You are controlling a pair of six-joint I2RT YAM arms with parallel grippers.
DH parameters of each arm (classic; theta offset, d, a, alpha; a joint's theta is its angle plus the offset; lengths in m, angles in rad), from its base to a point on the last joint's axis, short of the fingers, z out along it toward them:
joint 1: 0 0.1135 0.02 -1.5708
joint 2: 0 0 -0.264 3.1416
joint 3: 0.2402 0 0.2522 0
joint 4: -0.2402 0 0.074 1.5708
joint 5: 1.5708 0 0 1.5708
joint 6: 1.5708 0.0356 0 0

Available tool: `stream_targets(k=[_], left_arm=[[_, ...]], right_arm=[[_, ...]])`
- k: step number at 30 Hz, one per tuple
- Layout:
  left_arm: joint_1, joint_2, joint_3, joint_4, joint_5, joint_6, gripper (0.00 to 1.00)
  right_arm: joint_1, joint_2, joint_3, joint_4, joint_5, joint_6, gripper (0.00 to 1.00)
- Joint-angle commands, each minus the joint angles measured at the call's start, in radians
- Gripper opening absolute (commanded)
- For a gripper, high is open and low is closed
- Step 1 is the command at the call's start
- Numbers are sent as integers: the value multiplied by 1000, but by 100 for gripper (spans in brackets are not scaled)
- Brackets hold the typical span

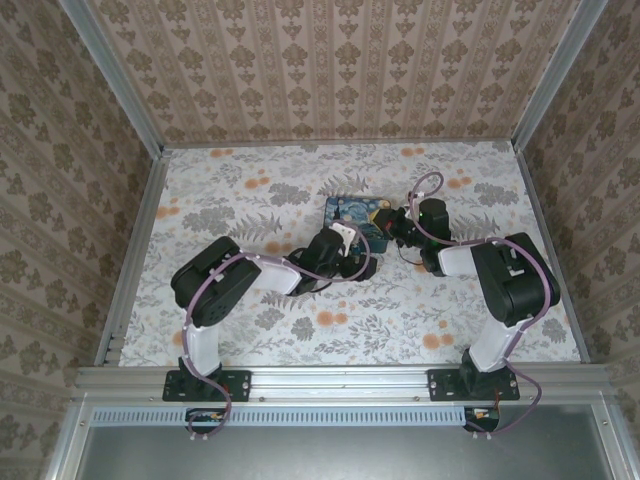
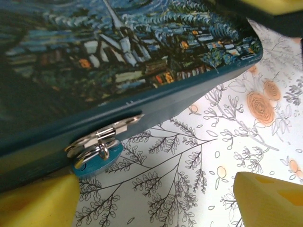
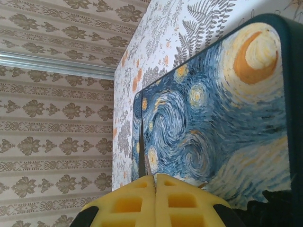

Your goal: Unlock the padlock with the key

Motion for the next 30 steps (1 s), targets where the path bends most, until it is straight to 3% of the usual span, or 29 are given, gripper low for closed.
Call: stream_targets(k=[1,11,23,30], left_arm=[[12,23,-15,79,62,-49,86],[7,63,13,90,58,-73,85],[-15,22,25,-53,-189,34,85],[-15,64,76,-60,-121,64,85]], right_arm=[[4,17,-9,3,13,-9,0],[4,22,-8,4,17,-2,0],[6,47,-7,18,16,3,0],[6,68,-8,36,15,16,0]])
